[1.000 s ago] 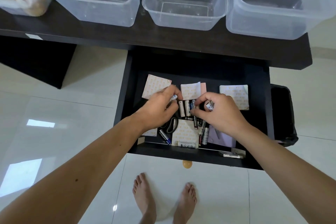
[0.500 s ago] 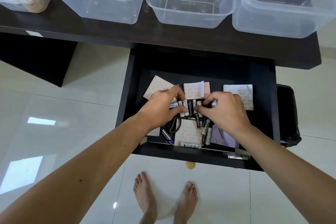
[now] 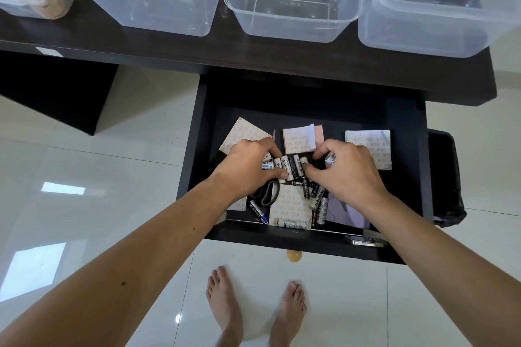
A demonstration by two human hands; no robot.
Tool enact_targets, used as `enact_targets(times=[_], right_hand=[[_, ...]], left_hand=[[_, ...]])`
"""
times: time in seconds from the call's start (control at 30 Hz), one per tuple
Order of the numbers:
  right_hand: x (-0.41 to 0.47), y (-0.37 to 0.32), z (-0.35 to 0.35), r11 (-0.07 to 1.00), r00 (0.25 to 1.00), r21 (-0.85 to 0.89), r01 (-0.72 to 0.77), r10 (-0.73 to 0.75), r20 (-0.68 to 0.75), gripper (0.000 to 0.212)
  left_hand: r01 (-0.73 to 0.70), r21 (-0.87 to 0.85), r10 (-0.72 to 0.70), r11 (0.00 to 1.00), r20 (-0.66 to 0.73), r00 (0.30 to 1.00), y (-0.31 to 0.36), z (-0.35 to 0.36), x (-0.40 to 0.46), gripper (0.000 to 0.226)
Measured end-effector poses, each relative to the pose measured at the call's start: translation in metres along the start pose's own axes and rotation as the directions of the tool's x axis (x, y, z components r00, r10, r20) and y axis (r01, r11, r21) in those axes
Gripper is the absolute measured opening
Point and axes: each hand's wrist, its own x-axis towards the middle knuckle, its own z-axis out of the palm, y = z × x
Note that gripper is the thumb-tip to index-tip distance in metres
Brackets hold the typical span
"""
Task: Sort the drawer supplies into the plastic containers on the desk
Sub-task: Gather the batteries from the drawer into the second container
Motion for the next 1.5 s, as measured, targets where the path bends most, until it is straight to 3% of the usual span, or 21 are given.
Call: enact_targets(times=[0.3,0.57,0.7,0.83,0.97,1.13,1.2,1.37,1.5], right_hand=[[0.000,0.003,0.002,0.997,0.995,-0.001,0.082,-0.082,0.057,0.029],[0.002,0.003,0.000,0.998,0.997,0.050,0.031,-0.035,0.066,0.005],[-0.001,0.002,0.000,0.995,0.990,-0.016,0.100,-0.097,0.103,0.014],[-0.001,-0.001,0.002,0.997,0.991,-0.028,0.078,-0.075,0.115,0.031],[0.001,-0.002,0.001,0.994,0.991,-0.087,0.064,-0.054,0.120,0.034],[0.001,-0.005,0.003,0.976,0.989,-0.190,0.105,-0.082,0.125,0.039],[0.001,-0.005,0.002,0.974,0.986,-0.195,0.115,-0.089,0.138,0.035],[-0.002,-0.004,-0.006,0.992,0.984,-0.085,0.094,-0.079,0.161,0.019],[-0.007,0.001,-0.011,0.984,0.987,0.150,0.097,-0.114,0.110,0.017]], left_hand=[[-0.023,-0.142,0.024,0.990,0.009,1.000,-0.008,-0.002,-0.002,0.037],[-0.029,-0.309,0.021,0.950,-0.029,0.999,-0.007,-0.009,-0.005,0.033],[-0.047,-0.331,0.027,0.943,-0.063,0.998,-0.008,-0.008,-0.004,0.028],[-0.056,-0.344,0.035,0.937,-0.068,0.997,-0.009,-0.006,-0.002,0.020],[-0.091,-0.396,0.066,0.914,-0.077,0.995,-0.011,-0.006,-0.001,0.011],[-0.003,-0.610,0.024,0.792,0.026,0.999,-0.008,-0.007,-0.001,0.016],[0.005,-0.624,0.032,0.782,0.049,0.998,-0.008,-0.007,0.000,0.014],[0.063,-0.661,0.023,0.748,0.120,0.992,-0.007,-0.007,0.000,0.008],[0.077,-0.624,0.020,0.778,0.146,0.989,-0.011,-0.004,0.001,0.008]])
